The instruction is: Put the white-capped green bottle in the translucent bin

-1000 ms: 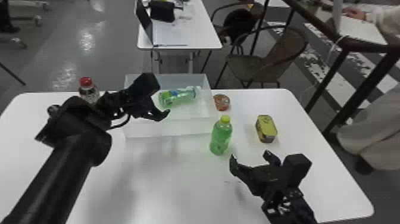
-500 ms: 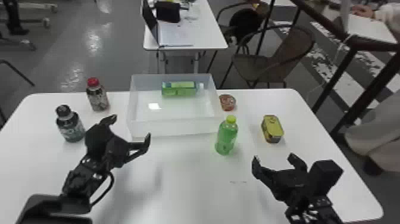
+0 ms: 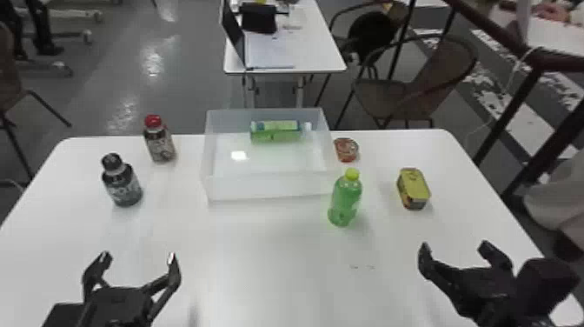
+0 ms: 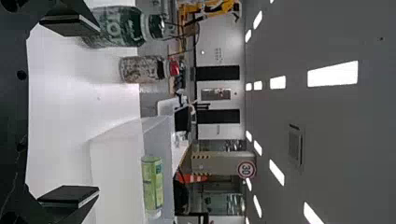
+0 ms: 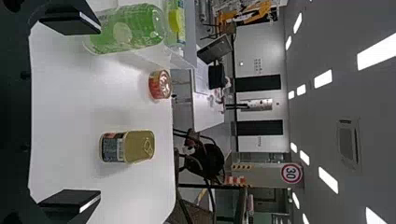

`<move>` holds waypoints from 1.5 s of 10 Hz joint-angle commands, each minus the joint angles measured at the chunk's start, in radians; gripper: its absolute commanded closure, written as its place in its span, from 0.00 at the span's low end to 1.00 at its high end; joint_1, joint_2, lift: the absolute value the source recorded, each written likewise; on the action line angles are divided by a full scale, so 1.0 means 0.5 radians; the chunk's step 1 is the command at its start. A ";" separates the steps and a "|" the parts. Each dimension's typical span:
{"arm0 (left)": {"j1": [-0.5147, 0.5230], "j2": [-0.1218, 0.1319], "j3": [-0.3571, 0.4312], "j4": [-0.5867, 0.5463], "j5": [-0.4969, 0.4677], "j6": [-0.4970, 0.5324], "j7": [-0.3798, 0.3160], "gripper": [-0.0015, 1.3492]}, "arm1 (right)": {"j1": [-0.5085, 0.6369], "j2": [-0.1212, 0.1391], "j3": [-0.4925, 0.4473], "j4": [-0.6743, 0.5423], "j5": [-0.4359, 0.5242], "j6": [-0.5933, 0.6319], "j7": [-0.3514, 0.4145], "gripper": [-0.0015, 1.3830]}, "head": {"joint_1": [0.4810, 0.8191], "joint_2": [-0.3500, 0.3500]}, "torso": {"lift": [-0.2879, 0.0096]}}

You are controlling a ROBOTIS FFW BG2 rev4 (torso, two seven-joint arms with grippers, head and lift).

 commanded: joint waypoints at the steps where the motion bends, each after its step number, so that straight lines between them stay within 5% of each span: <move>1: 0.100 -0.008 0.042 -0.002 0.048 -0.079 0.009 0.08 | 0.047 0.013 -0.014 -0.041 0.009 0.013 -0.032 0.04 | 0.63 0.43 | 0.66; 15: 0.158 -0.008 -0.010 0.020 0.140 -0.073 0.034 0.08 | 0.078 0.019 -0.020 -0.053 0.018 0.050 -0.035 0.04 | 0.63 0.44 | 0.67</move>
